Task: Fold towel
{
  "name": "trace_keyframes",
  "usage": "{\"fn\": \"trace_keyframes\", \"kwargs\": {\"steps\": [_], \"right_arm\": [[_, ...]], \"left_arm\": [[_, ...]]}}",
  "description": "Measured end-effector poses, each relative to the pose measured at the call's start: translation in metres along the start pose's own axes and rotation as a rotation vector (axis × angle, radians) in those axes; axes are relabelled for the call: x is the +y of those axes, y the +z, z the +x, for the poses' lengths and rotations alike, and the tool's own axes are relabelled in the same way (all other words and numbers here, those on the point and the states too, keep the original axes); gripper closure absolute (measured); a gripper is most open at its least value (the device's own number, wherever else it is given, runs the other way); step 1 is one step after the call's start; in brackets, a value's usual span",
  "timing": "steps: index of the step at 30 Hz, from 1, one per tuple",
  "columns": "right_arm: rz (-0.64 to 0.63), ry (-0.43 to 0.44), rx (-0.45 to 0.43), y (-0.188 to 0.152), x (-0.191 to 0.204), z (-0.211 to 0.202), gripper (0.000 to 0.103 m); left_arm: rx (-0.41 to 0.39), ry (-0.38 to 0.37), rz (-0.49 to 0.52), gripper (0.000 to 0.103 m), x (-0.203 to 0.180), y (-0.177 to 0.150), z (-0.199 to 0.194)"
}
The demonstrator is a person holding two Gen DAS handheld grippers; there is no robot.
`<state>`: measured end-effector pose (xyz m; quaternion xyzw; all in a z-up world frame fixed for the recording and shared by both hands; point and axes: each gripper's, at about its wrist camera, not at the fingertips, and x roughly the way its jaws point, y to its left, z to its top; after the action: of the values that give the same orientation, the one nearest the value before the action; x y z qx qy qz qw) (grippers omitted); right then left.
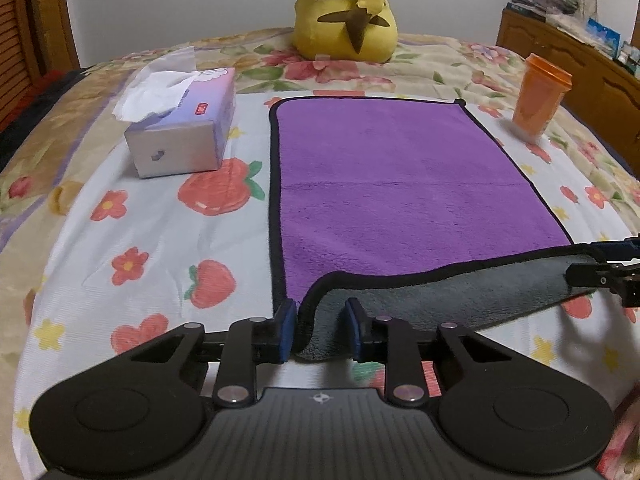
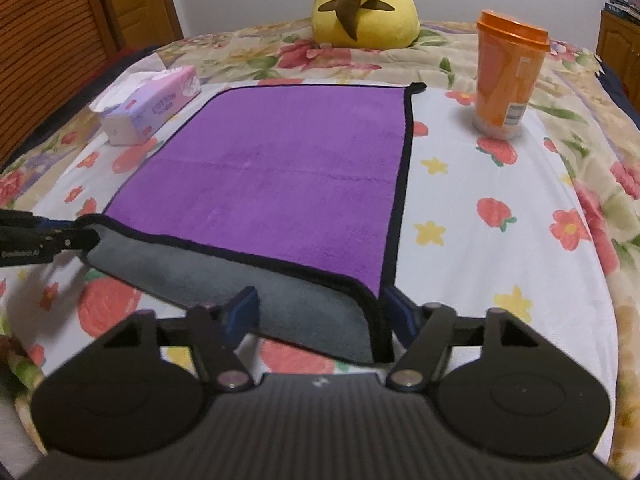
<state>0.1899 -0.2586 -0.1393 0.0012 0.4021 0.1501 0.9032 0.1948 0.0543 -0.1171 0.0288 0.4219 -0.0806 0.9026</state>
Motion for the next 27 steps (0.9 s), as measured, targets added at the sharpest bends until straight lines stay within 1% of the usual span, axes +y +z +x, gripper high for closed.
{"fn": "trace_keyframes", "kwargs": {"steps": [4, 5, 7, 9, 13, 15, 19, 20, 21, 23, 25, 27], "right_arm": [[0.007, -0.001, 0.006, 0.000, -0.002, 0.001, 0.050], [0.007, -0.004, 0.008, 0.000, -0.002, 0.002, 0.052], [0.011, -0.015, 0.014, 0.000, -0.004, 0.002, 0.060], [0.022, -0.023, 0.018, 0.001, -0.007, 0.002, 0.066], [0.028, -0.027, 0.041, 0.000, -0.011, 0.004, 0.072], [0.026, -0.029, 0.045, 0.000, -0.012, 0.004, 0.073], [-0.012, -0.036, 0.042, -0.002, -0.008, 0.004, 0.080], [-0.019, -0.035, 0.041, -0.002, -0.008, 0.004, 0.081], [-0.024, -0.032, 0.040, -0.002, -0.007, 0.004, 0.083], [-0.036, -0.032, 0.036, -0.002, -0.006, 0.004, 0.095], [-0.043, -0.036, 0.032, -0.001, -0.006, 0.003, 0.098], [-0.041, -0.037, 0.024, -0.001, -0.007, 0.002, 0.099]], "left_arm": [[0.003, -0.001, 0.005, 0.074, -0.002, 0.000, 0.001], [0.004, -0.002, 0.005, 0.074, -0.001, 0.000, 0.001], [0.004, -0.003, 0.005, 0.076, -0.001, 0.000, 0.001], [0.007, -0.001, 0.011, 0.080, -0.002, 0.000, 0.002], [0.010, -0.003, 0.014, 0.081, -0.001, -0.001, 0.003], [0.009, -0.005, 0.011, 0.084, -0.001, -0.001, 0.003], [0.003, -0.006, 0.021, 0.086, -0.002, -0.001, 0.003], [0.001, -0.008, 0.025, 0.089, -0.003, -0.001, 0.003], [-0.001, -0.013, 0.027, 0.090, -0.003, -0.001, 0.003], [-0.008, -0.015, 0.029, 0.093, -0.005, -0.001, 0.001], [-0.020, -0.018, 0.031, 0.094, -0.006, -0.001, -0.001], [-0.046, -0.021, 0.038, 0.094, -0.008, 0.001, -0.007]]}}
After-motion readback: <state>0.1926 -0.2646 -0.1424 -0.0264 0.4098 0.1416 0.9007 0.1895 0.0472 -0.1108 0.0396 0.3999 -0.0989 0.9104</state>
